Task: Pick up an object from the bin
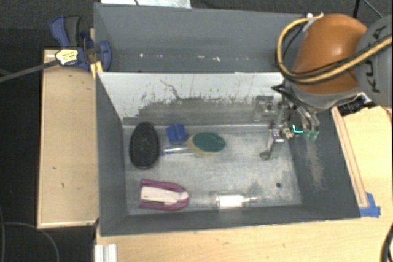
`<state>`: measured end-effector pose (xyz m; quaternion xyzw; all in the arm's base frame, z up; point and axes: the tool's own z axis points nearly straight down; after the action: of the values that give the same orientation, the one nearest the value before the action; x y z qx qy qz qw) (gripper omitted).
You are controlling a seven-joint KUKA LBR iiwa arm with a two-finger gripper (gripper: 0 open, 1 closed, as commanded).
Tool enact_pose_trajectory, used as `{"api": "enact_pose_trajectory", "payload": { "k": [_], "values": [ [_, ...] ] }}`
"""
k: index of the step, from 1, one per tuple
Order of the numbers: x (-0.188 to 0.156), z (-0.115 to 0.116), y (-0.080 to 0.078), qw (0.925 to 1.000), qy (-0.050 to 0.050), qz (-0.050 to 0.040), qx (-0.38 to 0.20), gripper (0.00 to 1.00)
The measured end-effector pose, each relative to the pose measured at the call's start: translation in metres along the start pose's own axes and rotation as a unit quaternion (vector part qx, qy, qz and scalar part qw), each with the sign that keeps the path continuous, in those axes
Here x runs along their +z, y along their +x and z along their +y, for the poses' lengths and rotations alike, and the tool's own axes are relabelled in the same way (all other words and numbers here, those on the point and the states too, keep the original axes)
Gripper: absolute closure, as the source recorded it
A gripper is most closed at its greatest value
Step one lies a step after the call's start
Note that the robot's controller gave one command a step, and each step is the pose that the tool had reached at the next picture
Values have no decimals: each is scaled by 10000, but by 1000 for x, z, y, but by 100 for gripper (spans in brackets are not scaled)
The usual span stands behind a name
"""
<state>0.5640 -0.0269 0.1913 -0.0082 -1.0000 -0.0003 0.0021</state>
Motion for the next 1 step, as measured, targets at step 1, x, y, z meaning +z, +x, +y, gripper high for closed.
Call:
{"api": "enact_pose_trajectory", "payload": {
  "k": [1],
  "values": [
    [47,70,7,9999,-15,-7,-121,0]
  ]
}}
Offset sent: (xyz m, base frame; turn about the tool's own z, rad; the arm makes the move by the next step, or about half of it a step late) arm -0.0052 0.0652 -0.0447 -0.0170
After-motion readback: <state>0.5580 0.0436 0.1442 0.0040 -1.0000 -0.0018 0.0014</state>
